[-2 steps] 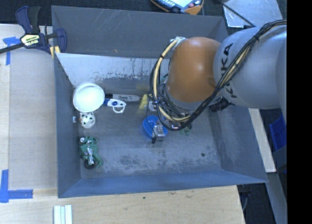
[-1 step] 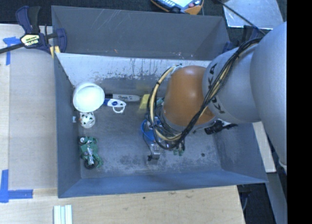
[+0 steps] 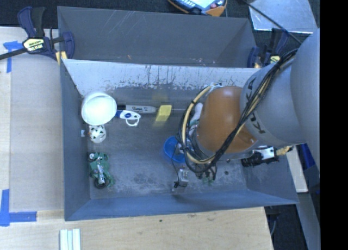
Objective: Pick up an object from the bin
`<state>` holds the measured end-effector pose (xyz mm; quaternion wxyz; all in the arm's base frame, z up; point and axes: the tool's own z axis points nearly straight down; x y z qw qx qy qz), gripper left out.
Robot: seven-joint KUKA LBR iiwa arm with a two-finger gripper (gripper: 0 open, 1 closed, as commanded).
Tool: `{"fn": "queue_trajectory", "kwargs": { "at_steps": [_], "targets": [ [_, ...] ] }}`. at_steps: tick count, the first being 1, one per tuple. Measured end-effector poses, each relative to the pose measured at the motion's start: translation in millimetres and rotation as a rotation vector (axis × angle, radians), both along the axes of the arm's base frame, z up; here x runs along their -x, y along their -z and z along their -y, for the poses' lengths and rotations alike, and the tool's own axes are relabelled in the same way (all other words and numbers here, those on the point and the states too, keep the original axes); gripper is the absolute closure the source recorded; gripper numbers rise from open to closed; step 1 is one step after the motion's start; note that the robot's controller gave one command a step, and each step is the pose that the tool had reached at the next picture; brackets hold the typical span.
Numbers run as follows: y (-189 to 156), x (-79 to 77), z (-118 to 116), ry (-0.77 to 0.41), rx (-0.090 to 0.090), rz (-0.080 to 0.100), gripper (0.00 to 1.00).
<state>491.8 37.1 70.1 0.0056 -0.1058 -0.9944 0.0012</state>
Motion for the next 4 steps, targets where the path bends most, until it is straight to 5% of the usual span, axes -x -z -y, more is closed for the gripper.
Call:
{"fn": "queue_trajectory", "kwargs": {
  "at_steps": [1, 2, 3, 4],
  "targets": [
    [-14, 7.3, 40, 0.109, 0.002, -0.002, 0.00],
    [-13, 7.2, 39, 0.108, 0.001, -0.002, 1.00],
    [-13, 7.2, 39, 0.109, 0.001, -0.002, 1.00],
    [-49, -17.2, 21, 0.195, 0.001, 0.004, 1.00]
  ]
}}
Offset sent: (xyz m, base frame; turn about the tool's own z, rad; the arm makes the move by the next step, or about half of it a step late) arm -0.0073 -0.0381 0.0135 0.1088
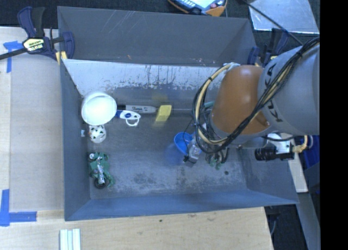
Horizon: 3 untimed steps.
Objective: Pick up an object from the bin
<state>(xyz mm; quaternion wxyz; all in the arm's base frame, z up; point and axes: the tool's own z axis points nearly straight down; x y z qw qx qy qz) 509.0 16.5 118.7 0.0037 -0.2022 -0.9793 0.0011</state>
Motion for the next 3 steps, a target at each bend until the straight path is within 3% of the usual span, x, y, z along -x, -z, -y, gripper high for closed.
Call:
{"fn": "queue_trajectory", "kwargs": {
  "at_steps": [1, 2, 3],
  "targets": [
    [48, -39.7, 24, 0.058, 0.001, 0.003, 1.00],
    [48, -107.7, 37, 0.061, 0.002, 0.008, 1.00],
    [47, -75.7, -1, 0.091, 0.001, 0.012, 1.00]
  ]
}}
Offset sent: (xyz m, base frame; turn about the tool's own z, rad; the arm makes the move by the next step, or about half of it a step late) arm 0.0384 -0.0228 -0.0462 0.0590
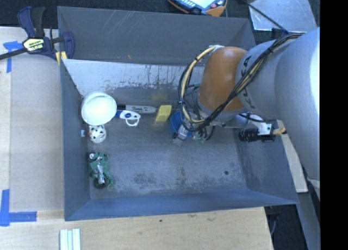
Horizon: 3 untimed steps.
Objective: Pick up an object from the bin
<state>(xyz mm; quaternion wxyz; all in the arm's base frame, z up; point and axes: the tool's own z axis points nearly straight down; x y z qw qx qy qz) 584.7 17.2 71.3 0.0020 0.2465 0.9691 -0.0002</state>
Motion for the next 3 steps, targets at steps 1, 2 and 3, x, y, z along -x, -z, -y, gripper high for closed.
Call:
{"fn": "queue_trajectory", "kwargs": {
  "at_steps": [1, 2, 3],
  "targets": [
    [0.2, -1.2, 1.7, 0.001, 0.000, 0.000, 1.00],
    [0.2, -1.2, 1.7, 0.000, 0.000, 0.000, 1.00],
    [0.2, -1.2, 1.7, 0.000, 0.000, 0.000, 1.00]
  ]
}}
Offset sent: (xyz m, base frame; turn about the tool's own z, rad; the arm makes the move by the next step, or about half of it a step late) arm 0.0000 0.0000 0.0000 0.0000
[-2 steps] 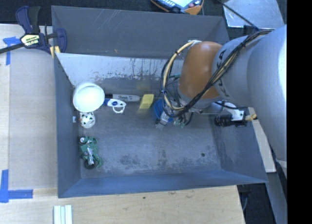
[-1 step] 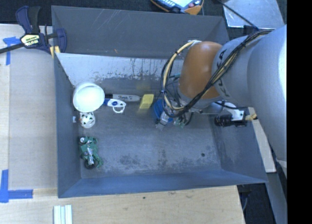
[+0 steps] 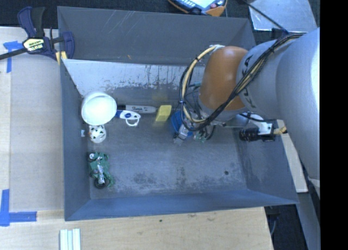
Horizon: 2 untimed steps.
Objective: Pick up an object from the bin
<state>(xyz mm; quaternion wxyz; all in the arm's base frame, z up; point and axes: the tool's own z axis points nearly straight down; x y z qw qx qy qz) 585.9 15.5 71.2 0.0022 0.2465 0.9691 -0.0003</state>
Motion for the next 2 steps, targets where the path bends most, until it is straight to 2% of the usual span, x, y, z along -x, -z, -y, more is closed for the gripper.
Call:
{"fn": "queue_trajectory", "kwargs": {
  "at_steps": [2],
  "targets": [
    [0.0, 0.0, 0.0, 0.000, 0.000, 0.000, 1.00]
  ]
}}
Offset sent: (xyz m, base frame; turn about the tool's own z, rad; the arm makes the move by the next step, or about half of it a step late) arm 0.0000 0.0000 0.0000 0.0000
